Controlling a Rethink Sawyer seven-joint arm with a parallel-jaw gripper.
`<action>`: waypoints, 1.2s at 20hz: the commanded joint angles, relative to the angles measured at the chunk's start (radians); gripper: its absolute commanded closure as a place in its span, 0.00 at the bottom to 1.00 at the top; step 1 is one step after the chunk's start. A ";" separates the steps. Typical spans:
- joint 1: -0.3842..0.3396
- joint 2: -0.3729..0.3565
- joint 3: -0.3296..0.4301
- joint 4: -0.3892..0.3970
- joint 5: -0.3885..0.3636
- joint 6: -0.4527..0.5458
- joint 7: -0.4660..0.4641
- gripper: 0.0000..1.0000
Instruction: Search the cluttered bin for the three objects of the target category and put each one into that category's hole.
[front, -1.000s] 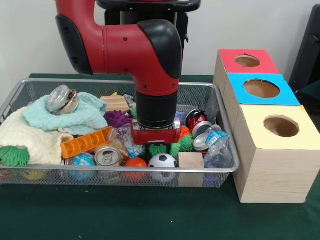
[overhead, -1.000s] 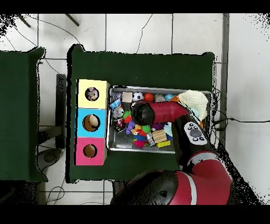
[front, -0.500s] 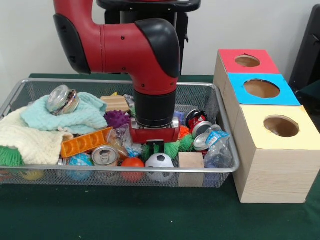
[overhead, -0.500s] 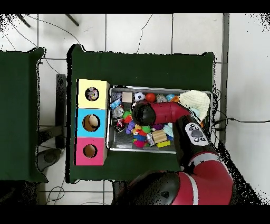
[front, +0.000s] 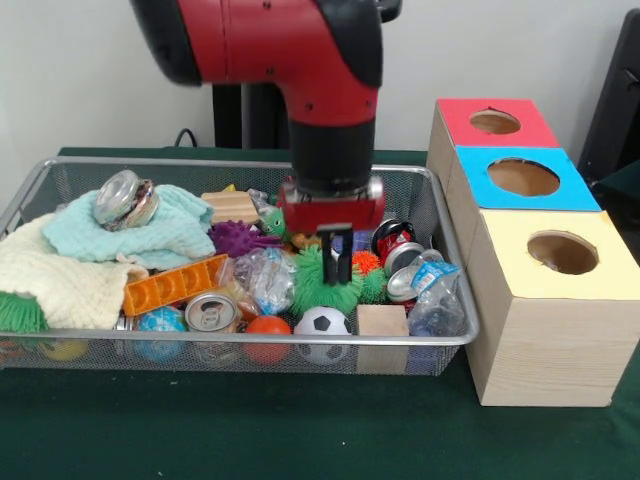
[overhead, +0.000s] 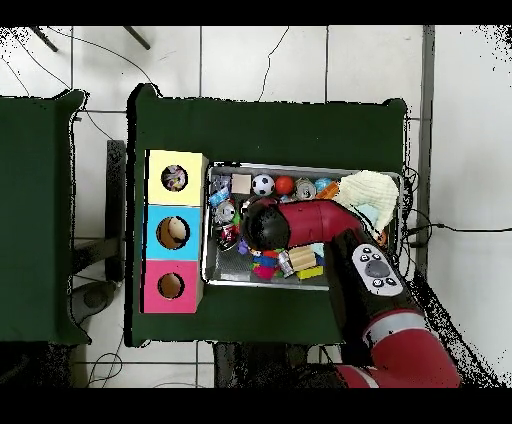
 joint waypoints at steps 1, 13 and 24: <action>-0.032 -0.208 0.119 0.221 0.074 0.104 0.007 1.00; -0.004 -0.260 0.106 0.261 0.112 0.106 0.018 1.00; 0.105 -0.249 -0.059 0.231 0.025 0.045 0.078 0.00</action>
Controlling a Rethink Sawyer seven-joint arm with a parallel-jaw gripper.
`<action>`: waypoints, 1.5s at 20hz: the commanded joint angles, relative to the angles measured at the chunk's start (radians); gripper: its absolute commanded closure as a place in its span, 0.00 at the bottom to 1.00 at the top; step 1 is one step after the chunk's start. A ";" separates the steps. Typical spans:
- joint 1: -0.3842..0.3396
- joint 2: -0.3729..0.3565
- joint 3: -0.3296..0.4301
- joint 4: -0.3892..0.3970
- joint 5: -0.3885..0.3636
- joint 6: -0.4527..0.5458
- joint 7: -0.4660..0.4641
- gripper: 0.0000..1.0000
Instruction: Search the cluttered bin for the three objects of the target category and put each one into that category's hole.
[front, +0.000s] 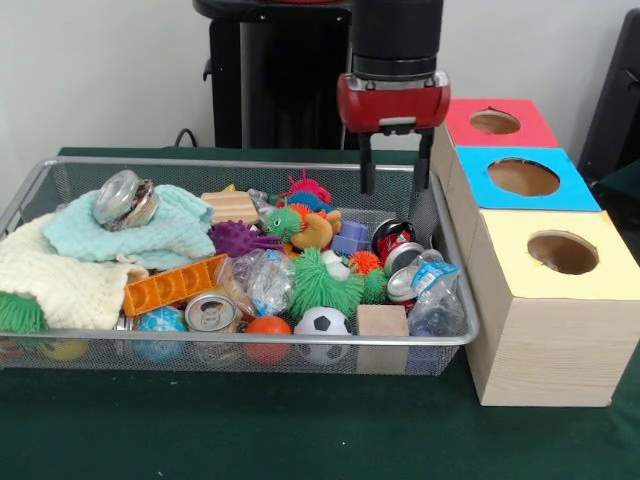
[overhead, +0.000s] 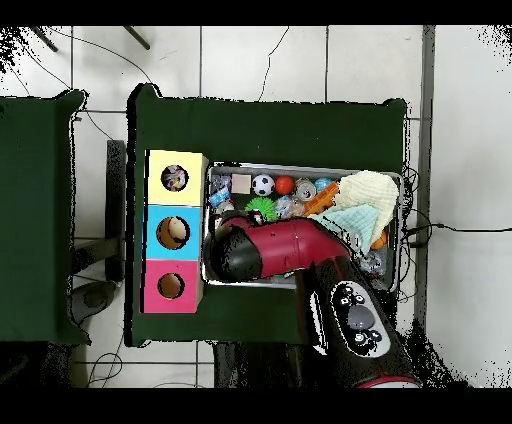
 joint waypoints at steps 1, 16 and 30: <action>0.024 0.012 -0.059 0.029 -0.047 0.043 0.072 0.00; 0.107 0.050 -0.198 -0.056 -0.180 -0.016 0.042 0.00; 0.166 0.159 -0.277 -0.141 -0.244 -0.095 0.096 0.00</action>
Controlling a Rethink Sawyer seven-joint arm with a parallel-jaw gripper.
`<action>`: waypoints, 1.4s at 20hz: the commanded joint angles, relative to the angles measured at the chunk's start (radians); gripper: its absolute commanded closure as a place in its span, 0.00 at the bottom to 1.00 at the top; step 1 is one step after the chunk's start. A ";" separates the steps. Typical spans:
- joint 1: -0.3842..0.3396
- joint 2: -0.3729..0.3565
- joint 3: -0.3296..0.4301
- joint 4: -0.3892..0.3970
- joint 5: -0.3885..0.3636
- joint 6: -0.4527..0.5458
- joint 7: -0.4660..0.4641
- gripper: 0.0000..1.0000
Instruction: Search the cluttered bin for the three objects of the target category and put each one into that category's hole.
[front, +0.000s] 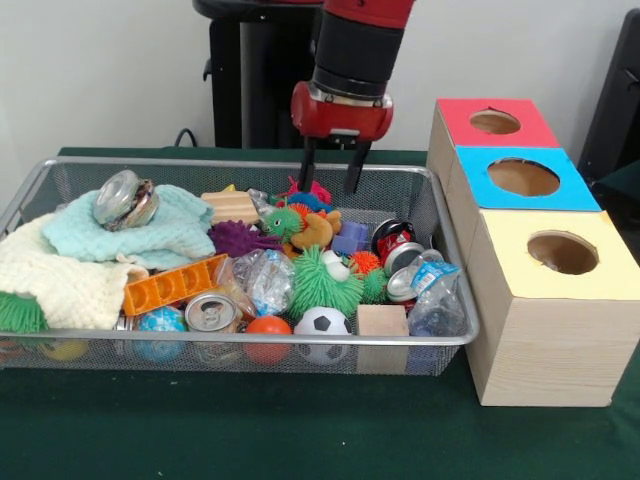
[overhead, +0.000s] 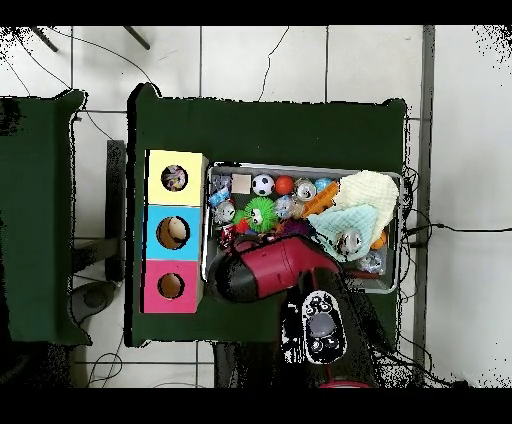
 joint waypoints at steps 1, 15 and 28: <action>-0.002 0.086 -0.027 -0.108 -0.063 -0.075 0.086 0.00; -0.075 0.187 0.028 -0.205 -0.066 -0.077 0.013 0.00; -0.184 0.242 0.168 -0.167 -0.020 -0.078 -0.036 0.00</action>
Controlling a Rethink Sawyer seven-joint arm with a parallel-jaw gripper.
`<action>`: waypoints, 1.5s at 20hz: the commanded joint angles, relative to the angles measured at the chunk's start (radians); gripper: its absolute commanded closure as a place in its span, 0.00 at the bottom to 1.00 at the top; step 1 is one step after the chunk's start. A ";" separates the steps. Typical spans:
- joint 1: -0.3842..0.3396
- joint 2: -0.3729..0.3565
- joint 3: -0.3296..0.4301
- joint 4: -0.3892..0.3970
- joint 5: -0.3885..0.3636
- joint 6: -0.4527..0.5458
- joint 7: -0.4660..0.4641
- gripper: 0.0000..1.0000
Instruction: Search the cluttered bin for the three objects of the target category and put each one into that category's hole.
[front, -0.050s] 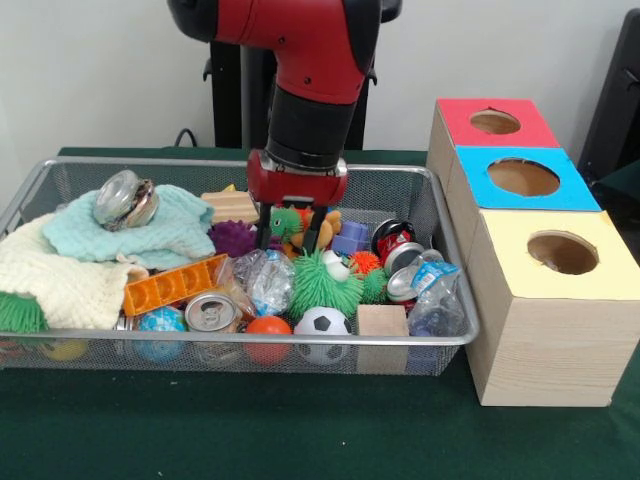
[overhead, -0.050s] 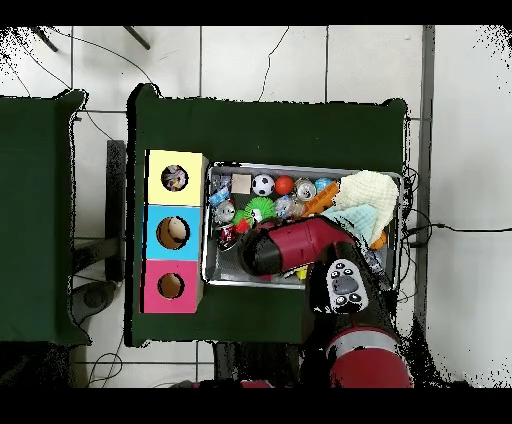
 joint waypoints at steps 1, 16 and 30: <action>-0.121 0.067 0.183 0.004 -0.001 -0.056 -0.042 0.00; -0.213 0.069 0.307 0.032 -0.012 0.009 -0.063 0.00; -0.181 0.004 0.318 0.069 0.017 0.050 -0.009 0.00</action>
